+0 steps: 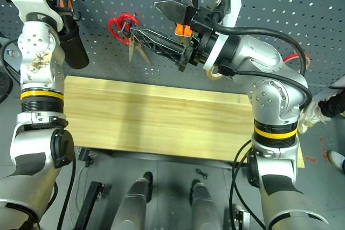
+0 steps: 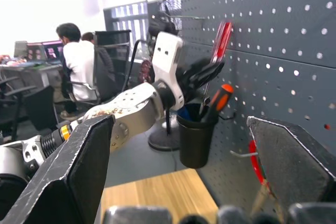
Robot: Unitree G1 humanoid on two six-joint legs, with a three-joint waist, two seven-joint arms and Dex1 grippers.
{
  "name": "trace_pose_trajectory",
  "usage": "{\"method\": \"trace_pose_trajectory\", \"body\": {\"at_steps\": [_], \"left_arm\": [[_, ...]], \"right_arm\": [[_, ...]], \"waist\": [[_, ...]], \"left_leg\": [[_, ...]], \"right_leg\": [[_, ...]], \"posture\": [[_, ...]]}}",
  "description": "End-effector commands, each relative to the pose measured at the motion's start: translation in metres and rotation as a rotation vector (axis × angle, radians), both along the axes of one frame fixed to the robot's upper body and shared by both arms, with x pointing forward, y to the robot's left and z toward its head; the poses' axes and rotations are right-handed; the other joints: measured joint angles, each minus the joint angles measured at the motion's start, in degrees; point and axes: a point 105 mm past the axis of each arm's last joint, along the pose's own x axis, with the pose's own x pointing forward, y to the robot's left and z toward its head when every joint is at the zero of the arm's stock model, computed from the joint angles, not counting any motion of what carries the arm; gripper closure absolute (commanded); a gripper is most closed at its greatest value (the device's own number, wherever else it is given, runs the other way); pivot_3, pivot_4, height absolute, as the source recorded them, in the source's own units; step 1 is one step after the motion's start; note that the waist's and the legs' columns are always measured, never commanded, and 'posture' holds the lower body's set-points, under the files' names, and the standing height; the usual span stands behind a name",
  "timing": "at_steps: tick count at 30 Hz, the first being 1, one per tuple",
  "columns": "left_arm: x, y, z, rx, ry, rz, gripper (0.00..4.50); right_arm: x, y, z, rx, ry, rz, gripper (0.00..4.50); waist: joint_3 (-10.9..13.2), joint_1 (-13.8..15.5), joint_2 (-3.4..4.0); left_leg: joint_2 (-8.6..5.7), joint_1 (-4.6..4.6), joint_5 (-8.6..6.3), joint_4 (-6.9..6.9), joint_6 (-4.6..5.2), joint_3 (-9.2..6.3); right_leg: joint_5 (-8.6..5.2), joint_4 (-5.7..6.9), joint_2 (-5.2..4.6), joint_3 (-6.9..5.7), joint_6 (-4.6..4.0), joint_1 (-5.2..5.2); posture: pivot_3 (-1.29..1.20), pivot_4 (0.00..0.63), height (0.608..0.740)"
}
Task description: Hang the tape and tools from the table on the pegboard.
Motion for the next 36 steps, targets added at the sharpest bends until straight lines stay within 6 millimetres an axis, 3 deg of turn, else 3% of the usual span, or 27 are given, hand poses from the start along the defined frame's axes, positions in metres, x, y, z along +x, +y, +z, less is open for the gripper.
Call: {"method": "trace_pose_trajectory", "body": {"at_steps": [1, 8, 9, 15, 20, 23, 27, 30, 33, 36], "left_arm": [[-0.009, -0.002, 0.017, 0.01, -0.079, -0.007, 3.37], [-0.017, 0.0, 0.021, 0.017, -0.108, -0.014, 0.2], [-0.018, 0.001, 0.022, 0.017, -0.113, -0.015, 0.04], [-0.042, 0.005, 0.023, 0.041, -0.124, -0.01, 0.04], [-0.059, -0.041, 0.011, 0.13, -0.009, -0.386, 0.04], [-0.072, -0.084, -0.018, 0.221, 0.172, -0.663, 0.04], [-0.087, -0.108, -0.082, 0.256, 0.462, -0.826, 0.04], [-0.098, -0.115, -0.128, 0.255, 0.664, -0.877, 0.04], [-0.108, -0.117, -0.185, 0.243, 0.845, -0.906, 0.04], [-0.106, -0.11, -0.243, 0.225, 0.975, -0.864, 0.04]], "right_arm": [[-0.009, -0.002, 0.009, -0.002, -0.056, -0.008, 0.0], [-0.004, -0.006, -0.001, -0.034, -0.046, -0.028, 0.0], [-0.003, -0.007, -0.003, -0.037, -0.046, -0.033, 0.0], [0.004, -0.018, -0.013, -0.066, -0.039, -0.088, 0.0], [0.006, -0.034, -0.04, -0.156, -0.027, -0.146, 0.0], [-0.003, -0.038, -0.067, -0.257, -0.004, -0.118, 0.0], [-0.014, -0.04, -0.098, -0.307, 0.087, -0.083, 0.0], [-0.016, -0.043, -0.121, -0.327, 0.162, -0.098, 0.0], [-0.012, -0.051, -0.165, -0.389, 0.292, -0.203, 0.0], [0.0, -0.067, -0.213, -0.443, 0.408, -0.373, 0.0]], "waist": [[0.0, 0.0, 0.0], [-0.03, -0.06, -0.04], [-0.04, -0.06, -0.06], [-0.29, -0.28, -0.07], [-0.8, -0.09, -0.11], [-1.2, 0.35, -0.09], [-1.86, 0.1, -0.1], [-2.11, -0.48, -0.13], [-2.43, -0.62, -0.1], [-2.59, -0.41, -0.08]], "left_leg": [[0.01, -0.02, 0.03, 0.0, -0.04, -0.01], [0.01, -0.01, 0.08, 0.0, -0.11, -0.03], [0.01, -0.01, 0.09, 0.0, -0.11, -0.04], [0.01, 0.0, 0.13, 0.0, -0.16, -0.06], [0.03, 0.0, 0.16, 0.02, -0.18, -0.09], [0.04, -0.01, 0.22, 0.03, -0.15, -0.11], [0.06, 0.05, 0.22, 0.07, -0.14, -0.11], [0.1, 0.19, 0.22, 0.08, -0.12, -0.11], [0.12, 0.26, 0.29, 0.07, -0.01, -0.1], [0.12, 0.45, 0.28, 0.06, -0.02, -0.07]], "right_leg": [[0.0, 0.01, -0.01, -0.04, 0.0, 0.0], [0.01, 0.06, -0.03, -0.09, -0.02, 0.02], [0.01, 0.07, -0.03, -0.1, -0.02, 0.02], [0.03, 0.11, -0.04, -0.12, -0.04, 0.02], [0.03, 0.15, -0.04, -0.15, -0.05, 0.03], [0.03, 0.12, -0.07, -0.26, -0.04, 0.13], [0.03, 0.14, -0.08, -0.26, -0.04, 0.19], [0.03, 0.23, -0.05, -0.25, -0.07, 0.24], [0.04, 0.25, -0.03, -0.25, -0.12, 0.24], [-0.03, 0.15, -0.05, -0.25, -0.18, 0.46]], "posture": [[0.11, 0.219, 0.74], [0.12, 0.211, 0.74], [0.13, 0.208, 0.74], [0.14, 0.202, 0.74], [0.18, 0.206, 0.74], [0.18, 0.206, 0.74], [0.18, 0.219, 0.74], [0.18, 0.222, 0.74], [0.17, 0.225, 0.74], [0.17, 0.225, 0.74]]}}
